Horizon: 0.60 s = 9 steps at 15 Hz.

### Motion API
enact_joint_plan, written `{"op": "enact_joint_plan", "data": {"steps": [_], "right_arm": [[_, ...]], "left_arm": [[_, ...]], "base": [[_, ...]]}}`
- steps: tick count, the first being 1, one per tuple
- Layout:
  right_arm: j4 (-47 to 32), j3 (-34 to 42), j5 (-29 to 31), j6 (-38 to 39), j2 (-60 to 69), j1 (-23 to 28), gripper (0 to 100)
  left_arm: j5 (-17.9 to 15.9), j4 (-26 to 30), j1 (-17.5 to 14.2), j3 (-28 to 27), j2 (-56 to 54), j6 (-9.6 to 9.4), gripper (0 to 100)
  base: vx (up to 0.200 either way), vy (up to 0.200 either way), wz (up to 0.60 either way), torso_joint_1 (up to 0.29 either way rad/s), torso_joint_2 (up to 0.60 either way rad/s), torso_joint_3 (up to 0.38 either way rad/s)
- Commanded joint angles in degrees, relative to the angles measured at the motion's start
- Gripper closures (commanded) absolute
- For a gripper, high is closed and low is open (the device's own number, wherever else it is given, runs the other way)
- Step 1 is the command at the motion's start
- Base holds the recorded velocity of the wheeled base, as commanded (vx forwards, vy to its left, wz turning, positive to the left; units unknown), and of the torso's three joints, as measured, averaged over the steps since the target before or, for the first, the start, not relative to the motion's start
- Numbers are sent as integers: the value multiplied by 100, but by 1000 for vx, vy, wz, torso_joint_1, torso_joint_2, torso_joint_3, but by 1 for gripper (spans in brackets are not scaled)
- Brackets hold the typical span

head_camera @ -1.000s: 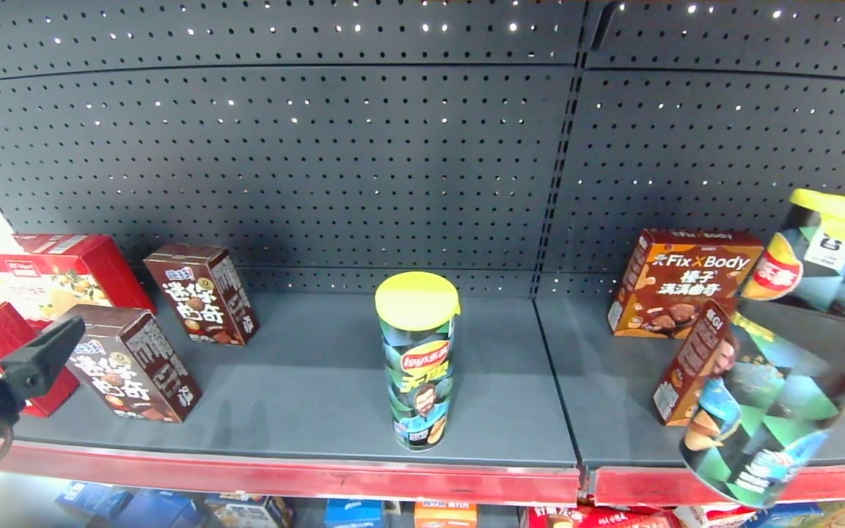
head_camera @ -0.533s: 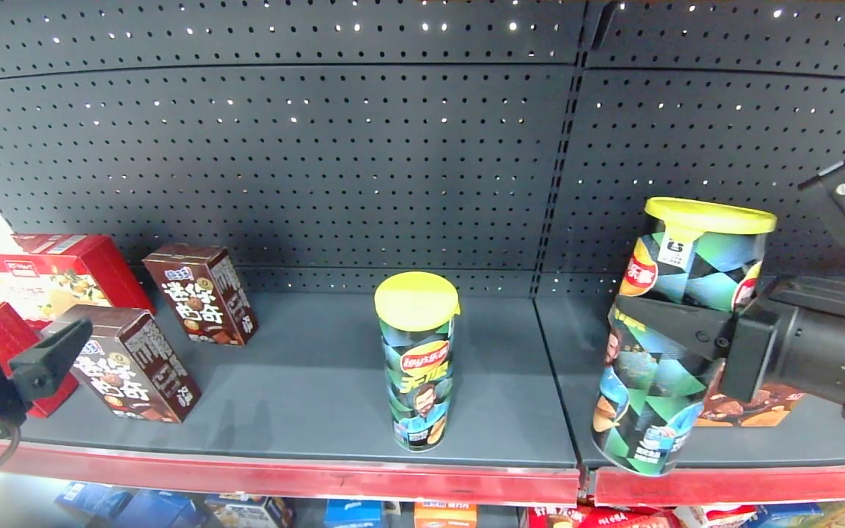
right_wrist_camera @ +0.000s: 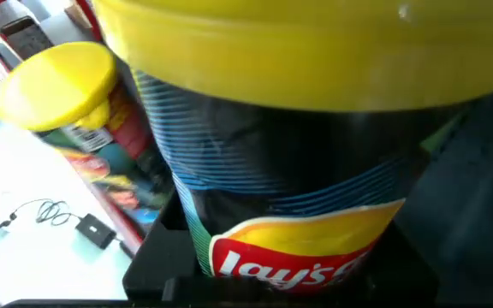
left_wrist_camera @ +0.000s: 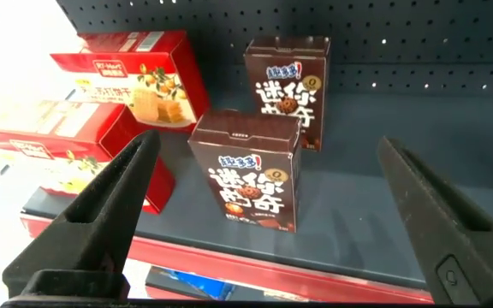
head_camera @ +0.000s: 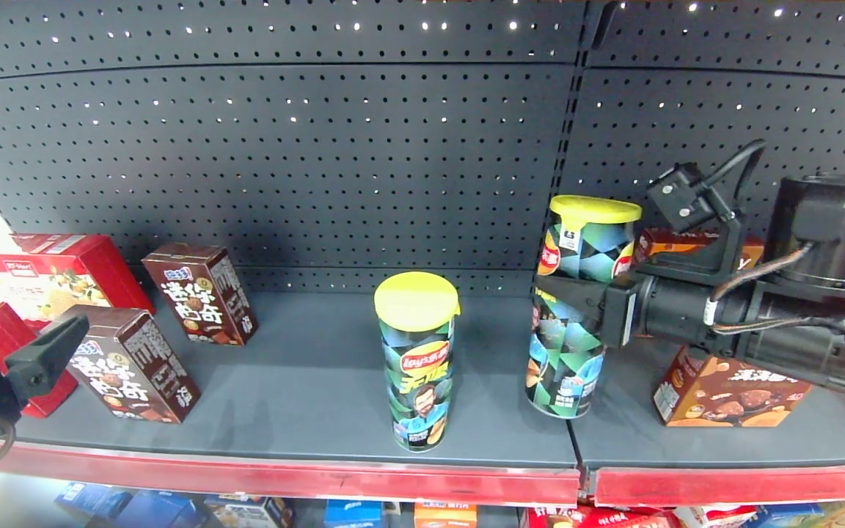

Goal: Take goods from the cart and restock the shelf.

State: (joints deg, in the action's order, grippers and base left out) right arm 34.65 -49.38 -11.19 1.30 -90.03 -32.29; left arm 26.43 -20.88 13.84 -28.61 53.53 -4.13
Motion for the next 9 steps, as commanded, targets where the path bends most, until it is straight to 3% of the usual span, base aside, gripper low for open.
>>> {"op": "enact_joint_plan", "data": {"steps": [1, 4, 9], "right_arm": [[561, -291, -111, -113, -859, 338, 100], [895, -695, -120, -113, -1368, 382, 100], [824, -1442, -111, -113, -1869, 320, 100]], "left_arm": [[3, 5, -13, -13, -79, 0, 0], [-6, -4, -13, -13, -79, -149, 0], [-6, -197, 5, 5, -71, -220, 0]], "base": [[0, 0, 0, 0, 0, 0], [0, 0, 0, 0, 0, 0], [0, 0, 0, 0, 0, 0]]}}
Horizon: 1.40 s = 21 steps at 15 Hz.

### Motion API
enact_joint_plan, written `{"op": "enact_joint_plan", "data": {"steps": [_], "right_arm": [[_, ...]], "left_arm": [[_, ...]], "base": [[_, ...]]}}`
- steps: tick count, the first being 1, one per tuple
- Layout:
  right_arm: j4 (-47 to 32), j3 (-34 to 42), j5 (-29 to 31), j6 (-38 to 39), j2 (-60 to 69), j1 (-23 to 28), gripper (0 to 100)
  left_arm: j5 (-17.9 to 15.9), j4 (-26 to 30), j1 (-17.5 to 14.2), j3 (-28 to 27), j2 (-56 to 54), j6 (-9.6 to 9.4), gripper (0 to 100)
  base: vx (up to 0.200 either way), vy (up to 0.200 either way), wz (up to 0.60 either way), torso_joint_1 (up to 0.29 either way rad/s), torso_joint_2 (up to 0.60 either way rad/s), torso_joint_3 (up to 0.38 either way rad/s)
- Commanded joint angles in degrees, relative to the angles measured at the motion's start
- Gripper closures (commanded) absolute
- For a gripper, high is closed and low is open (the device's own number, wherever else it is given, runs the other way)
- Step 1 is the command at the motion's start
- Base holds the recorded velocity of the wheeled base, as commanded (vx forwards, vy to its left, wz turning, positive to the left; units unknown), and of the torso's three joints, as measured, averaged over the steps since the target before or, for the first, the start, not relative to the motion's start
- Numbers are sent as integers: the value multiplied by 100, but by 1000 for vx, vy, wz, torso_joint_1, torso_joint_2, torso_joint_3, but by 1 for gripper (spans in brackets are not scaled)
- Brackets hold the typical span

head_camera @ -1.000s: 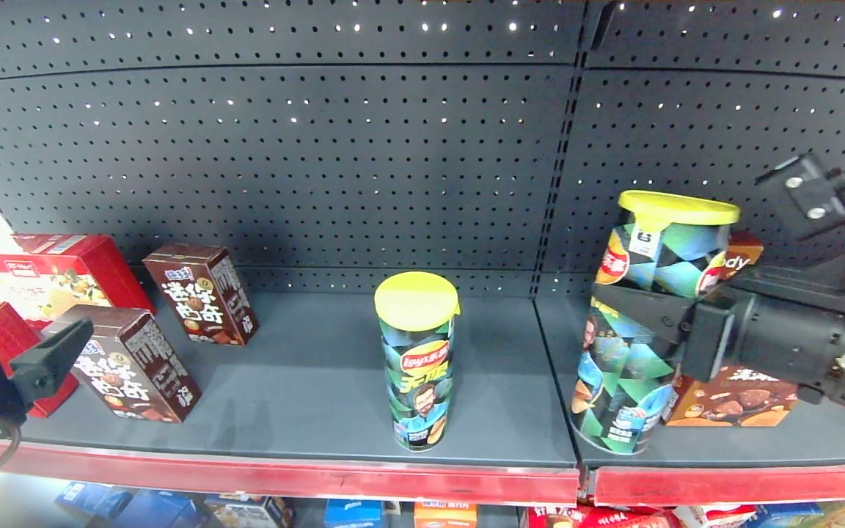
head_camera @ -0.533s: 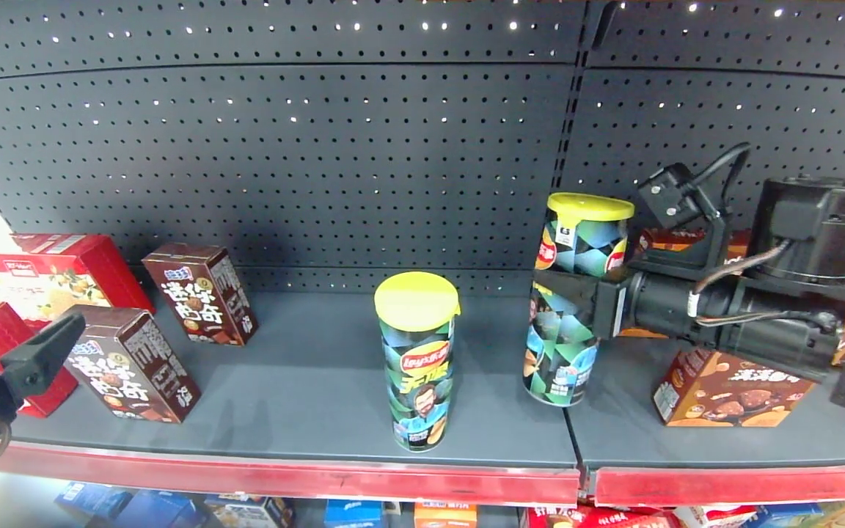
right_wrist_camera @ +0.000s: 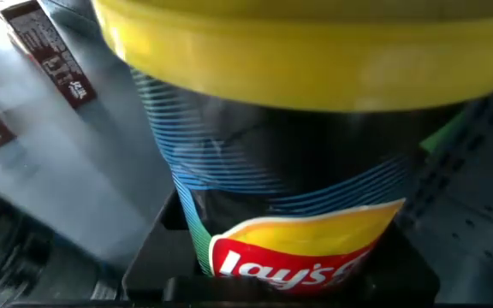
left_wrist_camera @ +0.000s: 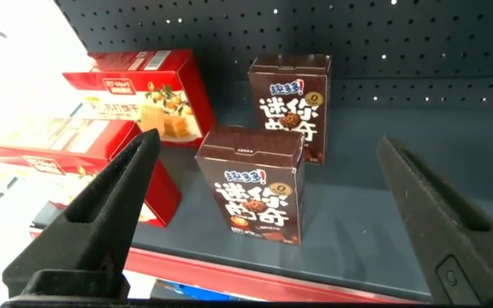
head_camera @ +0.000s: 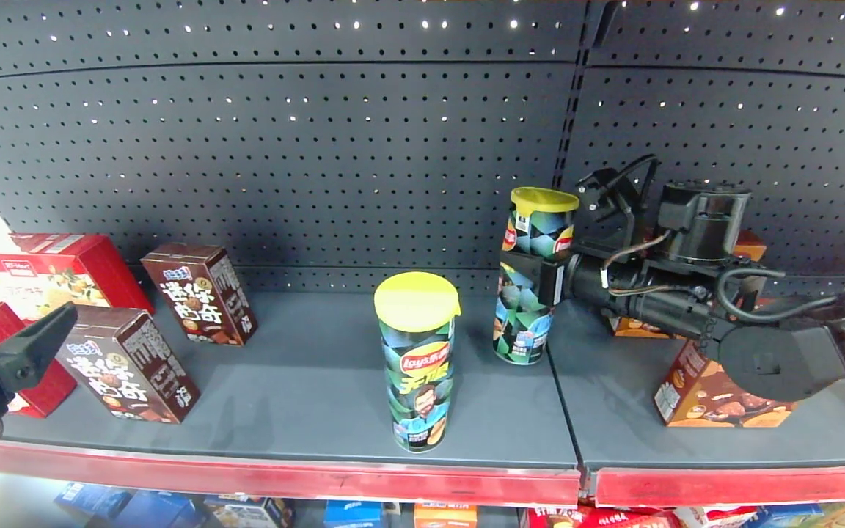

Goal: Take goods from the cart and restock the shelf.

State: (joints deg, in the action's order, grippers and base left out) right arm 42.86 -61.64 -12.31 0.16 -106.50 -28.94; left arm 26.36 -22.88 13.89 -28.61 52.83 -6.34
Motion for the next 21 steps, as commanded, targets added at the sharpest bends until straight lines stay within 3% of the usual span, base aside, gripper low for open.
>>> {"op": "enact_joint_plan", "data": {"steps": [1, 7, 13, 21], "right_arm": [[-6, -419, 10, 2, -354, -6, 100], [-410, -1281, 317, -7, -882, -173, 100], [-331, -1298, 326, -7, -1136, -551, 100], [-6, -1597, 344, -16, -1593, -674, 100]], "left_arm": [[1, 3, 0, 13, -1, 1, 0], [-131, -6, 27, -13, 34, -34, 0], [-131, 3, 27, 31, 52, -43, 0], [-131, 3, 27, 31, 60, -104, 0]], "base": [[0, 0, 0, 0, 0, 0], [0, 0, 0, 0, 0, 0], [0, 0, 0, 0, 0, 0], [0, 0, 0, 0, 0, 0]]}}
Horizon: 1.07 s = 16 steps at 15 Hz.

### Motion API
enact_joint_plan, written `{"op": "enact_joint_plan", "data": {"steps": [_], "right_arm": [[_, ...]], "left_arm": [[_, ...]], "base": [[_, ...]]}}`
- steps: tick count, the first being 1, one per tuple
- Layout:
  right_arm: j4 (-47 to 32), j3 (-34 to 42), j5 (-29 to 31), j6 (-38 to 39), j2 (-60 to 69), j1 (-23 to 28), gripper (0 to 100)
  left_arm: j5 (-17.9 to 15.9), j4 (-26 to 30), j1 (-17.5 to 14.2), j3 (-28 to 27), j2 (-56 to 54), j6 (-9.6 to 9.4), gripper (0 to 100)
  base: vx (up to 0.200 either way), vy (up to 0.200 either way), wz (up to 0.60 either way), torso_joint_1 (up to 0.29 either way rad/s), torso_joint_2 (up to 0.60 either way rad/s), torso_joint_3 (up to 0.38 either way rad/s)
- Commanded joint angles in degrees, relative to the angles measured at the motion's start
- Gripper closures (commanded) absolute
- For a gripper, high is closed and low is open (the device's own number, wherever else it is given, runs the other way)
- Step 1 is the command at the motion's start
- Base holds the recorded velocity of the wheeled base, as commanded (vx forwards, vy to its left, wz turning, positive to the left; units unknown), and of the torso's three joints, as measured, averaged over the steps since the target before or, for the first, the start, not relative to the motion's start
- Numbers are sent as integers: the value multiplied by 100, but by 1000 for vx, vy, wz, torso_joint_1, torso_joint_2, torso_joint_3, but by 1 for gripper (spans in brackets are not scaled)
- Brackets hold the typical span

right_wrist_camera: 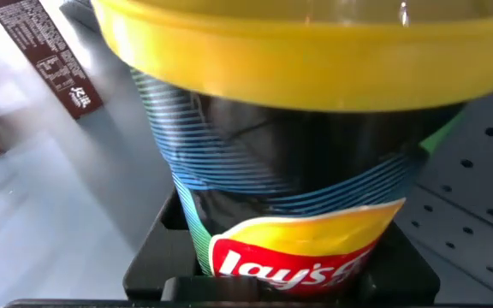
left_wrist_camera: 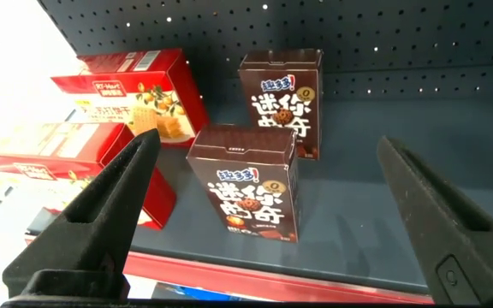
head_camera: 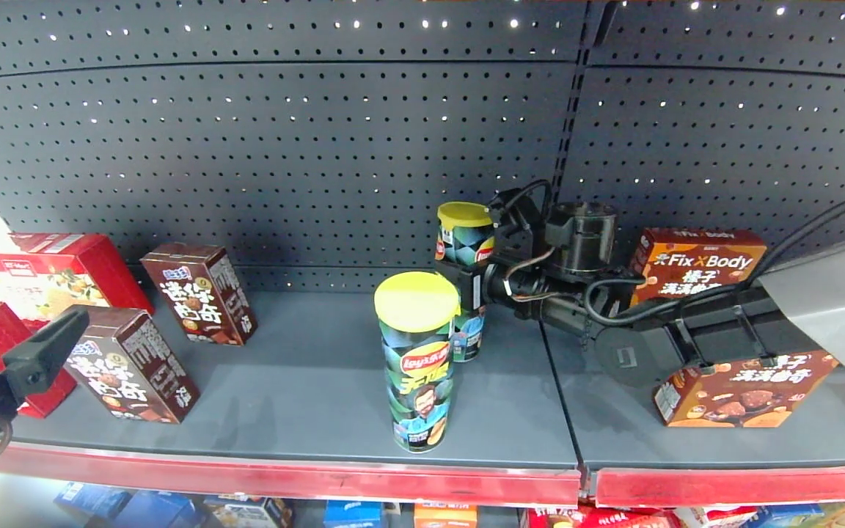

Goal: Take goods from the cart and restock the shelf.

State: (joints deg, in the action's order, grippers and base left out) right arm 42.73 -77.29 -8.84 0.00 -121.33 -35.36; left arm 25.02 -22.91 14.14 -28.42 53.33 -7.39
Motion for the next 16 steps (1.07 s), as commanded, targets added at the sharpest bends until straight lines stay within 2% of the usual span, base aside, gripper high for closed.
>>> {"op": "enact_joint_plan", "data": {"steps": [1, 16], "right_arm": [[7, -23, -4, 0, -110, -41, 100], [-1, -120, 14, 9, -127, -49, 100]], "left_arm": [[3, -3, 1, 20, 10, 0, 0], [-14, 5, 1, 29, 10, 0, 0]], "base": [[0, 0, 0, 0, 0, 0], [0, 0, 0, 0, 0, 0]]}}
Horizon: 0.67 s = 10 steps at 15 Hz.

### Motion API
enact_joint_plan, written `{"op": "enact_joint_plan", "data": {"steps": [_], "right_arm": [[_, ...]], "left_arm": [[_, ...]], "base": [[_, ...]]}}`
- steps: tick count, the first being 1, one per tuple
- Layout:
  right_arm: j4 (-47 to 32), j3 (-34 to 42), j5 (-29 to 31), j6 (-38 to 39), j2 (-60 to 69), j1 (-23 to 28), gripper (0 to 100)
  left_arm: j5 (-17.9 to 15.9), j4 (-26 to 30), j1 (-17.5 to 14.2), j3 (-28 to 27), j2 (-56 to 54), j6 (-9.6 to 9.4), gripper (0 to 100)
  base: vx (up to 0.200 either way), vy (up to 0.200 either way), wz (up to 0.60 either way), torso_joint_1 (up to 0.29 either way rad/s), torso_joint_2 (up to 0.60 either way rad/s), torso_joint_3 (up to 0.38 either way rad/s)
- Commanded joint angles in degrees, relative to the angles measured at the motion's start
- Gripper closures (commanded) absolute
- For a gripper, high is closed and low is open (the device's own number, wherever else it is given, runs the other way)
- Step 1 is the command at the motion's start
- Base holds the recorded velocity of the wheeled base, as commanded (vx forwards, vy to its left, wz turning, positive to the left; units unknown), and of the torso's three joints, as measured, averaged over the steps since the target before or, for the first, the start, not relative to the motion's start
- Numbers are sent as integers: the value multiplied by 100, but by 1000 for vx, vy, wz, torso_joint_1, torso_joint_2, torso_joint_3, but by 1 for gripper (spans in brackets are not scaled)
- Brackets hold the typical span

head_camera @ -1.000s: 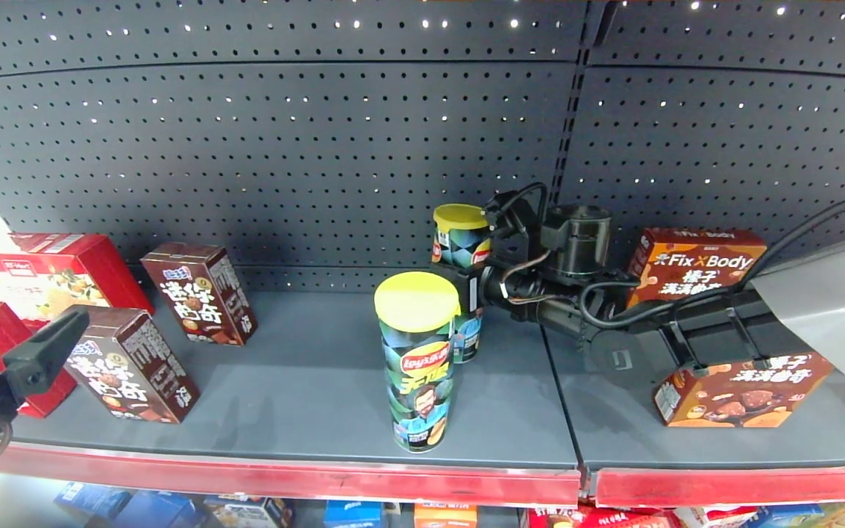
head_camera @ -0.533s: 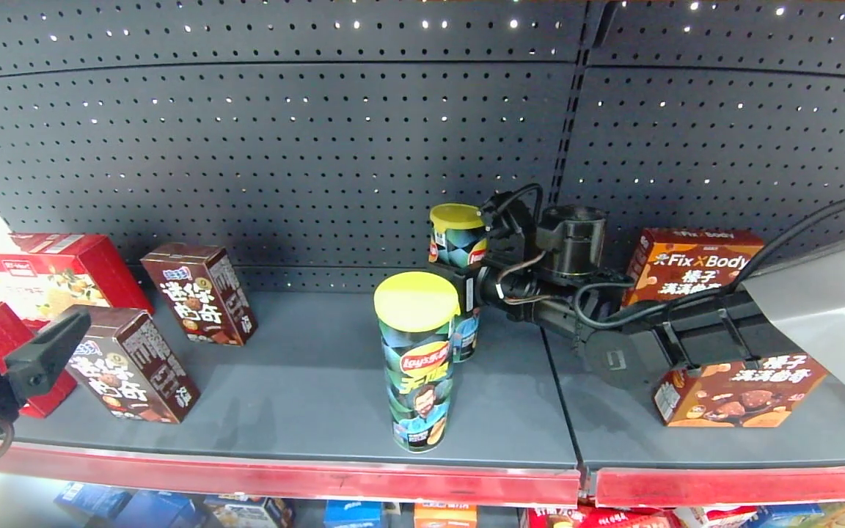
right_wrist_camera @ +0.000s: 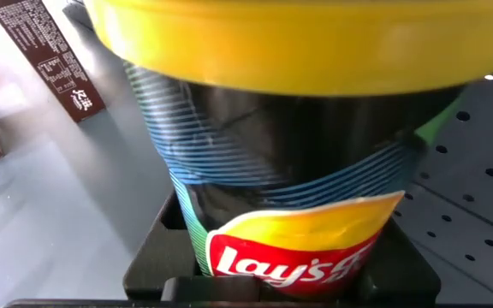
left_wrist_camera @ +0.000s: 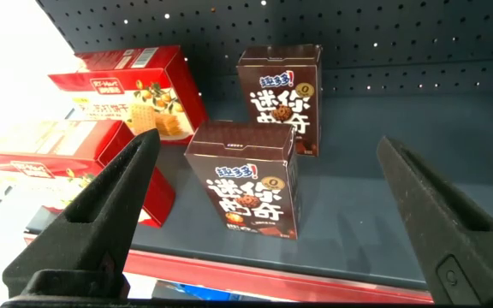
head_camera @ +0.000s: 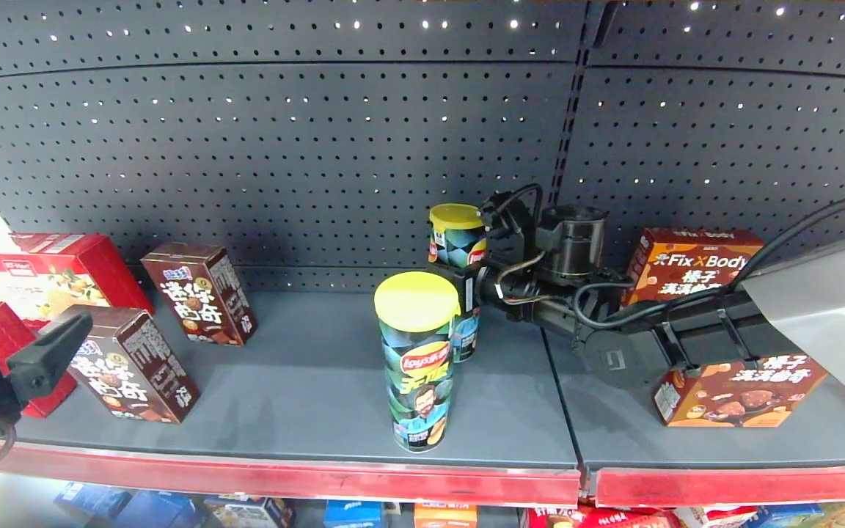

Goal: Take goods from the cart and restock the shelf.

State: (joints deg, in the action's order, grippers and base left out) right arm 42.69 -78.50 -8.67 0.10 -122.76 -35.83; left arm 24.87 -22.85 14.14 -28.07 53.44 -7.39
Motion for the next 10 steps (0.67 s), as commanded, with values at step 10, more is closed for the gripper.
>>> {"op": "enact_joint_plan", "data": {"steps": [10], "right_arm": [[20, 71, 93, -1, 85, -38, 0]], "left_arm": [[0, -1, 1, 4, -1, 0, 0]], "base": [[0, 0, 0, 0, 0, 0]]}}
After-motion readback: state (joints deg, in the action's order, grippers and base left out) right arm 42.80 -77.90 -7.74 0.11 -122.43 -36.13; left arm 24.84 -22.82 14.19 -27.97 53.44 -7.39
